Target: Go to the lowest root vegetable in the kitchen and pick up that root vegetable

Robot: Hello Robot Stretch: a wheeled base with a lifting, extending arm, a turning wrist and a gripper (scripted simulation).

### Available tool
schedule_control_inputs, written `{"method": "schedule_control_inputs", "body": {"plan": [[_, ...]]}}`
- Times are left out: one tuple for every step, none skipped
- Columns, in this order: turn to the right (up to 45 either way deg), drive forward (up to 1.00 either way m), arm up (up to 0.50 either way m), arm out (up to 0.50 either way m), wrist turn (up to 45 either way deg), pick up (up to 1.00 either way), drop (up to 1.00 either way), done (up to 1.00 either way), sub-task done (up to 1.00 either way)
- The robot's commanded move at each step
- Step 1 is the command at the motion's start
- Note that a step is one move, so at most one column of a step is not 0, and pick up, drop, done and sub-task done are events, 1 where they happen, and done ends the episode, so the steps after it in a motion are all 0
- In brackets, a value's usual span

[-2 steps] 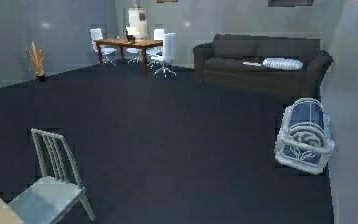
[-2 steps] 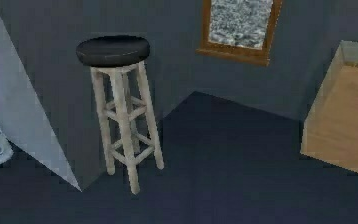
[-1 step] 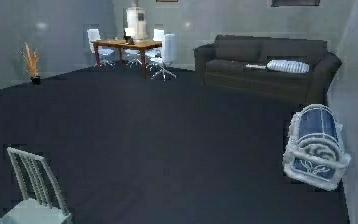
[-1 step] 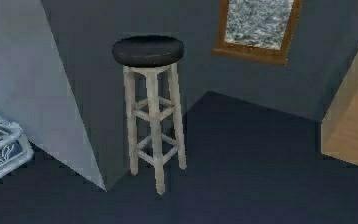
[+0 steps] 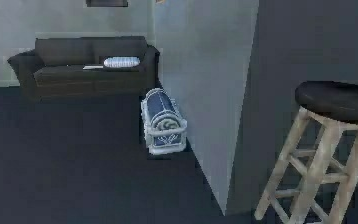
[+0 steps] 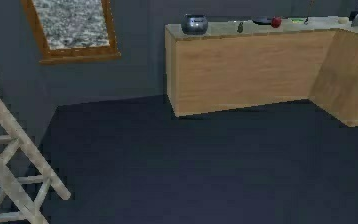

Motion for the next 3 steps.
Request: {"method": "schedule_control_inputs", "body": {"plan": [[30.0,0.00,0.00,0.00,0.0,0.00,0.00,0.00,0.00],[0.0,0.15,0.00,0.00,0.0,0.00,0.00,0.00,0.00],[-45.0,0.00,0.00,0.00,0.0,0.00,0.00,0.00,0.00]]}}
